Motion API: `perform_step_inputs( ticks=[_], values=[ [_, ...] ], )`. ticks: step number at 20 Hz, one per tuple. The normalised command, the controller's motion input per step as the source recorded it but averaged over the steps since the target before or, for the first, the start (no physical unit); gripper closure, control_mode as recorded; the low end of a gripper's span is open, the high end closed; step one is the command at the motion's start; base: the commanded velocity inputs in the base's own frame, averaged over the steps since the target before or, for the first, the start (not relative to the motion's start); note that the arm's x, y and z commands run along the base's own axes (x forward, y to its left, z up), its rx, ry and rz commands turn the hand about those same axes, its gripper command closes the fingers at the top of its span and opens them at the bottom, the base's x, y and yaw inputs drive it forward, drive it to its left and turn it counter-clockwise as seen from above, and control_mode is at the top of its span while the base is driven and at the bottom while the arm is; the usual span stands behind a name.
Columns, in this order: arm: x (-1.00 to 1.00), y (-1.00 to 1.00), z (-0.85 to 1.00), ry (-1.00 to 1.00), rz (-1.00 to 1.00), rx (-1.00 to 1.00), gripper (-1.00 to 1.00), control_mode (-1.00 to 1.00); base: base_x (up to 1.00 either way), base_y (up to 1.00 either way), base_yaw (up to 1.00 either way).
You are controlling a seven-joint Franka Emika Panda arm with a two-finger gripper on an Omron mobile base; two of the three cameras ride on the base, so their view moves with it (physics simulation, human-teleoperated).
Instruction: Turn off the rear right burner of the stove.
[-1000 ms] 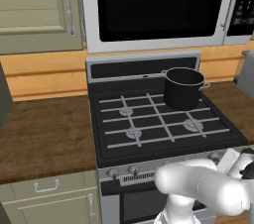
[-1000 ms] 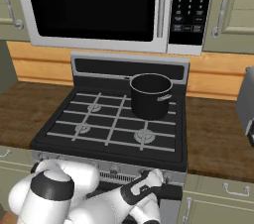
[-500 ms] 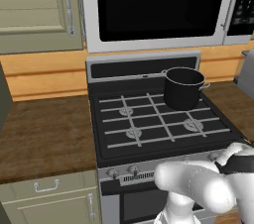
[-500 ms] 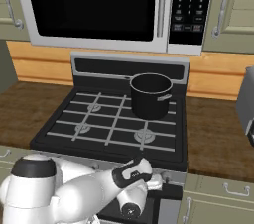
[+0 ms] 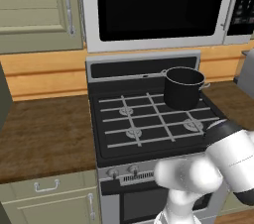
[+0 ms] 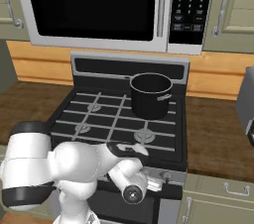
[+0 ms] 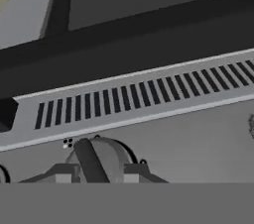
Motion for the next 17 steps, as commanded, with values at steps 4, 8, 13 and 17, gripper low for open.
perform_step_inputs(
  ticks=[4, 8, 13, 17],
  values=[
    [0.08, -0.12, 0.41, 0.27, -0.34, 0.89, 1.00, -1.00, 0.00, 0.00, 0.00],
    [0.27, -0.10, 0.46, 0.44, -0.37, 0.62, 1.00, -1.00, 0.00, 0.00, 0.00],
    [0.20, -0.20, 0.03, 0.33, -0.30, 0.13, 1.00, -1.00, 0.00, 0.00, 0.00],
    [0.00, 0.00, 0.00, 0.00, 0.00, 0.00, 1.00, -1.00, 0.00, 0.00, 0.00]
  ],
)
